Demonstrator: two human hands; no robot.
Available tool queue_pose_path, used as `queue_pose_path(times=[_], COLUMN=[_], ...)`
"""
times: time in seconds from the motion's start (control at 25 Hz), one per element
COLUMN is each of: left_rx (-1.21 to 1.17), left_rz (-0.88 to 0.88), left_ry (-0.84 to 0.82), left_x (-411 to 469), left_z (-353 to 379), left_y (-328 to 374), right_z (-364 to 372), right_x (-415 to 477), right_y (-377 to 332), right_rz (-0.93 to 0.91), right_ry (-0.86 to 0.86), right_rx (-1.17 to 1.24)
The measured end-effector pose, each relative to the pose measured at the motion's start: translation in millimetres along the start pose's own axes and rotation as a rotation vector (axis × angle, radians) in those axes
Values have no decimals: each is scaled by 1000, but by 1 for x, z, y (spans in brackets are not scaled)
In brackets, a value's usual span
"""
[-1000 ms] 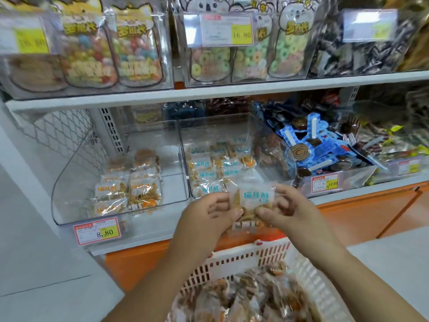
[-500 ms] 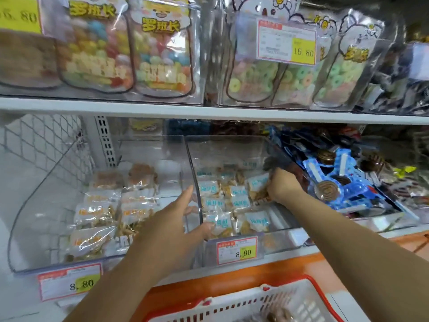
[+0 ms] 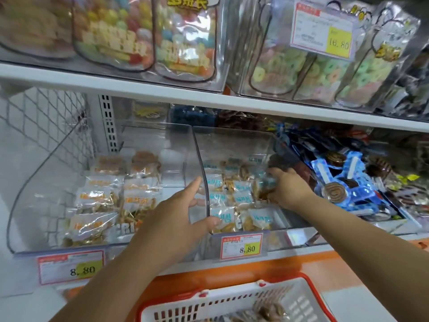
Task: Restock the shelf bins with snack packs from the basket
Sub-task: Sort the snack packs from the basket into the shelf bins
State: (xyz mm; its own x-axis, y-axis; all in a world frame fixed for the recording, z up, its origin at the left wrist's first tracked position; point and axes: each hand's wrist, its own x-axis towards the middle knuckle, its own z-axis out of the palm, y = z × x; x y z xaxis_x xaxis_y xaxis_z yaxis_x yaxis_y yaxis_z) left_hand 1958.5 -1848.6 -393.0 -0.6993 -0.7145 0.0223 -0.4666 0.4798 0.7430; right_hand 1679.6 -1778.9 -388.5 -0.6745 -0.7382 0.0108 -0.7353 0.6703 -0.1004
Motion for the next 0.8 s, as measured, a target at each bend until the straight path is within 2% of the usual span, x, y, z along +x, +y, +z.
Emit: queue_pose_path(times=[0.12,0.32,0.36,0.44,0.52,0.6,0.68,0.76,0.8], left_rx=[-6,16,27,47,93,195,271,279,267], left_rz=[-7,21,34,67,122,250,401,488,475], left_ry=[11,47,67,135,242,352,372,279,189], left_x=[2,0,-2,-10,-24,-42,-62,-84,-98], left_z=[0,0,0,5,12,25,45,77,95], left_y=[0,3,3,3,6,11,14,9,3], right_z=[9,13,7,-7,-11,14,69,132,158], right_x=[5,6,-2,-37,-97,-161,-201,-225,-236], right_y=[2,6,8,13,15,21,40,69,82], right_rz=[-7,-5,-16,-86,-145,-149,-82,60,136], right_ry=[-148,-154,-87,198,485,535,377,32,-162], right_rx=[-70,29,83,259,570,792,753,512,385])
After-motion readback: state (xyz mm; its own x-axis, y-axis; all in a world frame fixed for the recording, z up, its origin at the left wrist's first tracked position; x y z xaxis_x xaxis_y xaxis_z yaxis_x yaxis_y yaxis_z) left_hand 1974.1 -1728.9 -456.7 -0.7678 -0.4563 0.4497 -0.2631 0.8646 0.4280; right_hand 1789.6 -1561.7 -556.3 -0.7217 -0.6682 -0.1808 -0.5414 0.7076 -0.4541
